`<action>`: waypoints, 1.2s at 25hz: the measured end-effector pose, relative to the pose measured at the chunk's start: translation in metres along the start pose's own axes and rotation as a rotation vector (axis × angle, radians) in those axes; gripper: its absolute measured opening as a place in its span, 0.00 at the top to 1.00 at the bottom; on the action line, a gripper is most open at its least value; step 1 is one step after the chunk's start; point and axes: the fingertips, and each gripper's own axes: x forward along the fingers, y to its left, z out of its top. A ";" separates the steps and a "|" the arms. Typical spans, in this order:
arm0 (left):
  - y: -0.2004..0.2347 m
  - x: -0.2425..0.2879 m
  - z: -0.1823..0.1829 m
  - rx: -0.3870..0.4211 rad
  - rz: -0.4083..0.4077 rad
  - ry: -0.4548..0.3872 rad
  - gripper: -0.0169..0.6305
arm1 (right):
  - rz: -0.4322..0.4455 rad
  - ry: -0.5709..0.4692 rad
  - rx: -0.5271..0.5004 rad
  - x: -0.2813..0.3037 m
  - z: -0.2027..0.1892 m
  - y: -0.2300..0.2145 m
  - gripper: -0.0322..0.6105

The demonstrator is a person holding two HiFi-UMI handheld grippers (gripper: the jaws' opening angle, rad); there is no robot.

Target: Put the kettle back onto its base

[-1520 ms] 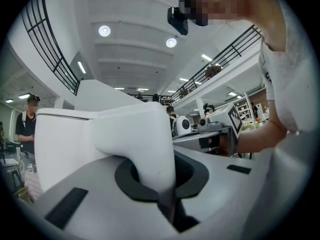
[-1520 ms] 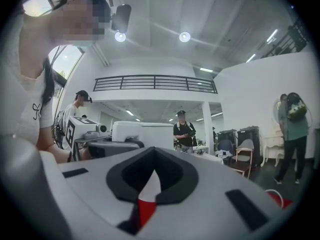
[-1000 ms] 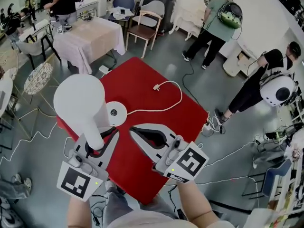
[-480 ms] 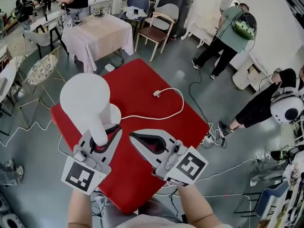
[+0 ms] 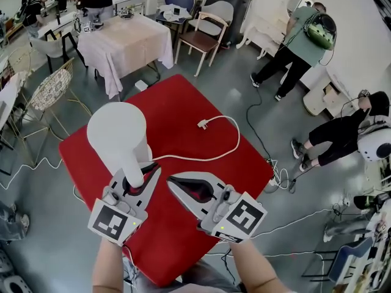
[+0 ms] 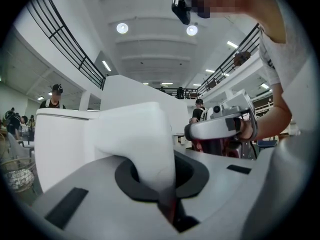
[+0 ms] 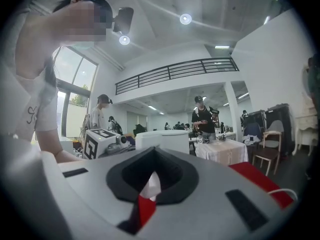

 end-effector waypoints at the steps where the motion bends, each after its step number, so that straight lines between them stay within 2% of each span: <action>1: 0.000 0.004 -0.004 -0.003 0.000 0.002 0.94 | -0.001 0.001 0.003 -0.002 -0.002 -0.002 0.94; 12: 0.010 0.021 -0.032 -0.003 0.039 -0.020 0.94 | 0.003 0.036 0.003 -0.012 -0.020 -0.008 0.94; 17: 0.007 0.030 -0.038 0.009 0.026 -0.008 0.94 | 0.003 0.043 0.006 -0.015 -0.025 -0.005 0.94; 24: 0.014 0.041 -0.036 0.001 0.029 -0.047 0.94 | 0.006 0.046 0.001 -0.016 -0.025 -0.003 0.94; 30: 0.014 0.035 -0.050 0.005 0.030 -0.037 0.94 | 0.008 0.050 0.001 -0.013 -0.026 0.005 0.94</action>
